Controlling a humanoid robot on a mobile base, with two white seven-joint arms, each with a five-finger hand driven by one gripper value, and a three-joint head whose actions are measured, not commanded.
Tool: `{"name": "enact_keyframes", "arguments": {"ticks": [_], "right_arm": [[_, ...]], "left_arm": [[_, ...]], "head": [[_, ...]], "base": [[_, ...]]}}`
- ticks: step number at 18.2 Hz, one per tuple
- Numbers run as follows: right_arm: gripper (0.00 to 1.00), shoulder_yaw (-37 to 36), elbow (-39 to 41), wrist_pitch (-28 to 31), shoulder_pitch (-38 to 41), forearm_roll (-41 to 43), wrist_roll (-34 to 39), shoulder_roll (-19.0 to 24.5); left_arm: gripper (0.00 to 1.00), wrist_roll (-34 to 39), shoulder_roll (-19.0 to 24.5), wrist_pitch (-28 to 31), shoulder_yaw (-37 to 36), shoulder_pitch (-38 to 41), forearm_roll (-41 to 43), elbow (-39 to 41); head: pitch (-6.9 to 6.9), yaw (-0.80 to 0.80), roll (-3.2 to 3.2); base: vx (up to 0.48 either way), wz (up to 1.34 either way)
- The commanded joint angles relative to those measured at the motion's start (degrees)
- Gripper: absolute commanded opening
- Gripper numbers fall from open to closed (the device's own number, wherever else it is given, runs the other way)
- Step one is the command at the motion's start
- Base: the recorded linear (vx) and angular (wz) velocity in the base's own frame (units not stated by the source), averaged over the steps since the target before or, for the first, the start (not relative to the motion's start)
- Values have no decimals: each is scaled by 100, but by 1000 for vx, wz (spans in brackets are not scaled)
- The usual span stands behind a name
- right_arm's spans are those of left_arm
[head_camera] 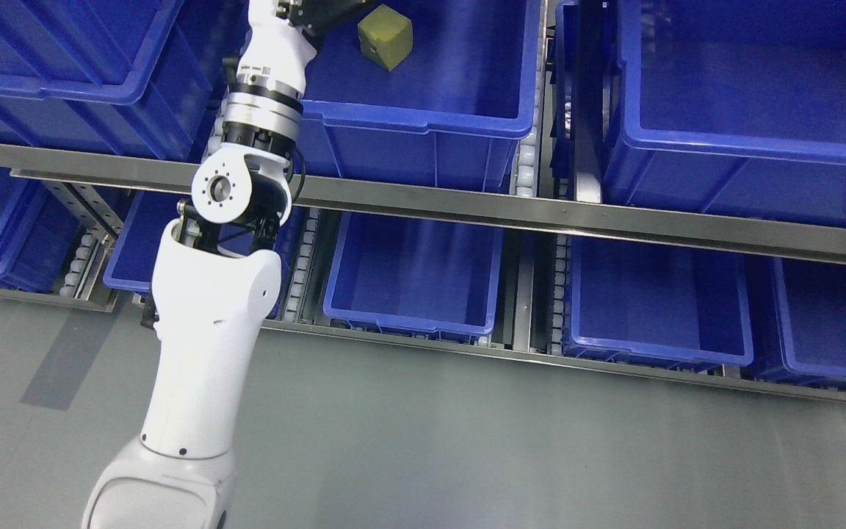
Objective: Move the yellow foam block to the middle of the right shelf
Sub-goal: 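Withdraw the open left hand from the blue bin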
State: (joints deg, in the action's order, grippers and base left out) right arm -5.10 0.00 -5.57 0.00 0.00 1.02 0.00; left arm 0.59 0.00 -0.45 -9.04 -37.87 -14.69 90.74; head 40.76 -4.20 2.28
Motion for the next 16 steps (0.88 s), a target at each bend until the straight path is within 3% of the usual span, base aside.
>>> {"name": "enact_keyframes", "arguments": {"ticks": [1, 6, 9, 16], "right_arm": [[100, 0, 100, 3, -17, 0, 4, -100], [100, 0, 100, 3, -17, 0, 4, -100], [100, 0, 100, 3, -9, 0, 4, -100], [100, 0, 100, 3, -9, 0, 4, -100]], "left_arm": [[100, -50, 100, -122, 140, 623, 1, 312], [100, -59, 100, 1, 122, 922, 1, 312], [100, -50, 100, 440, 131, 913, 1, 312], [100, -59, 100, 476, 131, 931, 1, 312]], "head": [[0, 0, 0], [0, 0, 0], [0, 0, 0], [0, 0, 0]], "base": [[0, 0], [0, 0], [0, 0], [0, 0]]}}
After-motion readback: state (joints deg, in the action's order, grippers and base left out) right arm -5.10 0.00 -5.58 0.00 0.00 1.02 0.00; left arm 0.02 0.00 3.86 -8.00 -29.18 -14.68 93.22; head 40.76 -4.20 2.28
